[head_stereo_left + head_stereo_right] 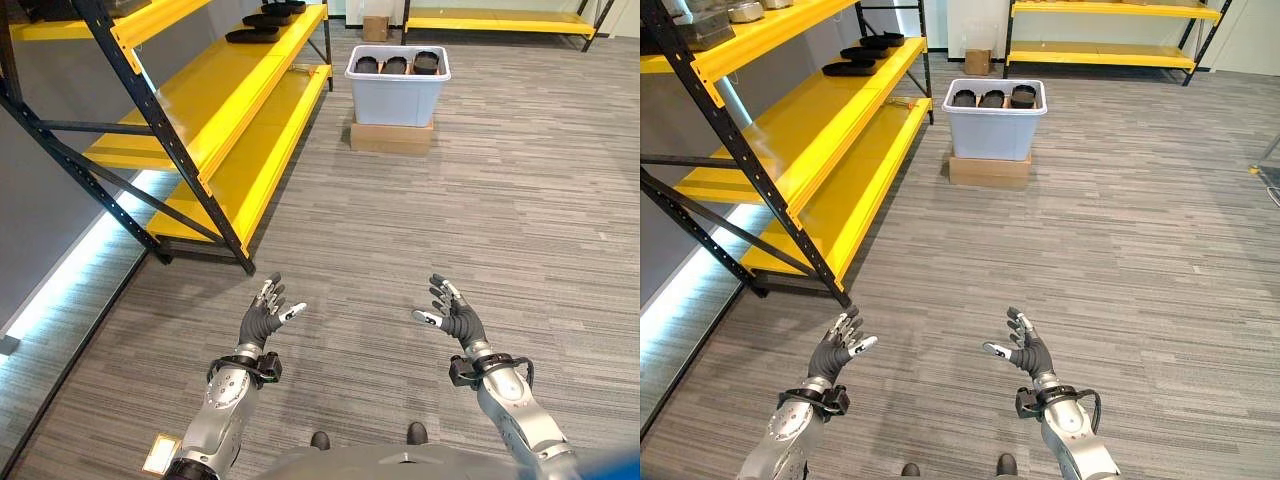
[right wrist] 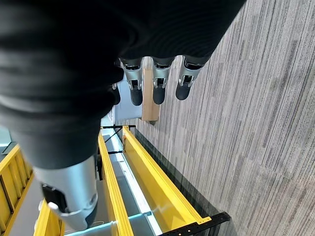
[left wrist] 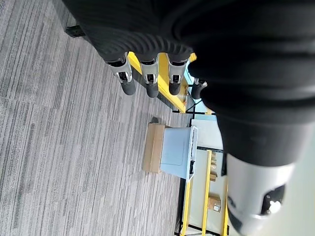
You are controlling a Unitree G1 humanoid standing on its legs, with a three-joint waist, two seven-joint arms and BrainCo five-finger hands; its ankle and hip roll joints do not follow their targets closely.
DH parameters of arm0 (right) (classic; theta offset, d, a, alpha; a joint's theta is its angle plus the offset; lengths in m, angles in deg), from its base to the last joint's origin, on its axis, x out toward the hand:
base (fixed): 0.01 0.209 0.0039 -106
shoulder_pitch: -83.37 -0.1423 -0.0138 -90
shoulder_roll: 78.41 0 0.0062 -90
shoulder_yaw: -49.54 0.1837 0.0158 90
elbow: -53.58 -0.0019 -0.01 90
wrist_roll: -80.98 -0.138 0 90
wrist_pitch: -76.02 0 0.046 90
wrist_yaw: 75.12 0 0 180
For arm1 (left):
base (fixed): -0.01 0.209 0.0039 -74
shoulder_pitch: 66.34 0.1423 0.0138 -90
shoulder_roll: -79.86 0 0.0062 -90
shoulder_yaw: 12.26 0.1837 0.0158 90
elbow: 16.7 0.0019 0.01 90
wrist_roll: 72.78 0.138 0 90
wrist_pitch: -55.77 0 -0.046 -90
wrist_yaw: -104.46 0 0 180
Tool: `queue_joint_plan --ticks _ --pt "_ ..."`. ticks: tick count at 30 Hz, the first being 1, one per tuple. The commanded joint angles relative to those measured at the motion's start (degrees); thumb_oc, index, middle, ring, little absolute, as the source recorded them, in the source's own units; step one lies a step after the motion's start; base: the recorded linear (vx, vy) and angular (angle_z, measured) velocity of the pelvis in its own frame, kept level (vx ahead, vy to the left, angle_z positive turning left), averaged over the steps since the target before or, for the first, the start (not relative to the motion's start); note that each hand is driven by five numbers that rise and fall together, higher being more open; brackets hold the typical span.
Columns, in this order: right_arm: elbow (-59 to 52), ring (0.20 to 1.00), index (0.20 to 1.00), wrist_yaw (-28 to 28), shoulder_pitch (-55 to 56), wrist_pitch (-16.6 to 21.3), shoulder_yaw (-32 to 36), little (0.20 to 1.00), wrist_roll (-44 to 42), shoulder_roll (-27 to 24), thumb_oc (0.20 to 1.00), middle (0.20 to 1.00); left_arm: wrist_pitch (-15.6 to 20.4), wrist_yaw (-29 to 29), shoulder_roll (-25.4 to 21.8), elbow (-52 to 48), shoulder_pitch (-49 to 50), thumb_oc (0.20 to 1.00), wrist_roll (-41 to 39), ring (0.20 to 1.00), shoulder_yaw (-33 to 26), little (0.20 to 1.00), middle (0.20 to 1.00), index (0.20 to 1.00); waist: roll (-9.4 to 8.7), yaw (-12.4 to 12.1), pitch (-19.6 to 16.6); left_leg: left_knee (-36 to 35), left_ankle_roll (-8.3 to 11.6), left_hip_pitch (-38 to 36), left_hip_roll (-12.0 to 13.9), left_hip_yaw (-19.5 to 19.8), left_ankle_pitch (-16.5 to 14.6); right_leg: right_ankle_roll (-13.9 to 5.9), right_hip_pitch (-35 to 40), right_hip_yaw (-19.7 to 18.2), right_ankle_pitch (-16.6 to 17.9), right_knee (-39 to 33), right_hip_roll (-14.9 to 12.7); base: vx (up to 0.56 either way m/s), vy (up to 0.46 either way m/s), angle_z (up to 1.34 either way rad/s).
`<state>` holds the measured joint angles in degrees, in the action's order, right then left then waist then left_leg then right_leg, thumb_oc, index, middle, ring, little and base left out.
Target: Move parts from the plastic box to the shelf.
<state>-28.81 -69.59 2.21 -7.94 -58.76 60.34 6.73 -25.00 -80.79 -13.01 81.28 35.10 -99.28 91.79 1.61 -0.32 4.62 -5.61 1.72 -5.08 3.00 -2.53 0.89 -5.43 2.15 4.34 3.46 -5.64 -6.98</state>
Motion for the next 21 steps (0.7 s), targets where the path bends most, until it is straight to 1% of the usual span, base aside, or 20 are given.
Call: queue_joint_plan --ticks 1,7,21 --pt "-3.91 1.0 1.0 -0.14 -2.1 2.88 0.47 1.0 -0.8 0.59 1.0 1.0 2.31 0.45 -2.04 -3.04 -1.02 1.0 -1.37 1.0 -0.59 1.0 1.0 1.0 -2.58 -0.13 -0.86 0.61 1.31 1.75 1.7 1.75 -0.63 -2.54 2.23 1.9 -1.6 0.64 -2.91 0.0 0.0 -0.04" --pt "-3.79 1.0 1.0 0.37 -2.47 2.83 0.42 1.0 -0.89 0.67 1.0 1.0 2.14 -0.16 -1.92 -3.04 -1.17 1.0 -1.7 1.0 -0.53 1.0 1.0 1.0 -2.63 -0.1 -0.71 0.61 1.34 1.75 1.77 1.8 -0.58 -2.5 2.3 1.93 -1.67 0.64 -2.81 0.0 0.0 -0.01" --pt "-3.63 1.0 1.0 0.16 -2.27 2.61 0.56 1.0 -0.98 0.87 1.0 1.0 1.8 0.69 -2.0 -3.06 -1.19 1.0 -1.96 1.0 -0.47 1.0 1.0 1.0 -2.54 -0.37 -0.63 0.61 1.2 1.61 1.52 2.24 -0.84 -2.57 2.67 2.41 -1.94 0.69 -2.88 0.0 0.0 0.0"
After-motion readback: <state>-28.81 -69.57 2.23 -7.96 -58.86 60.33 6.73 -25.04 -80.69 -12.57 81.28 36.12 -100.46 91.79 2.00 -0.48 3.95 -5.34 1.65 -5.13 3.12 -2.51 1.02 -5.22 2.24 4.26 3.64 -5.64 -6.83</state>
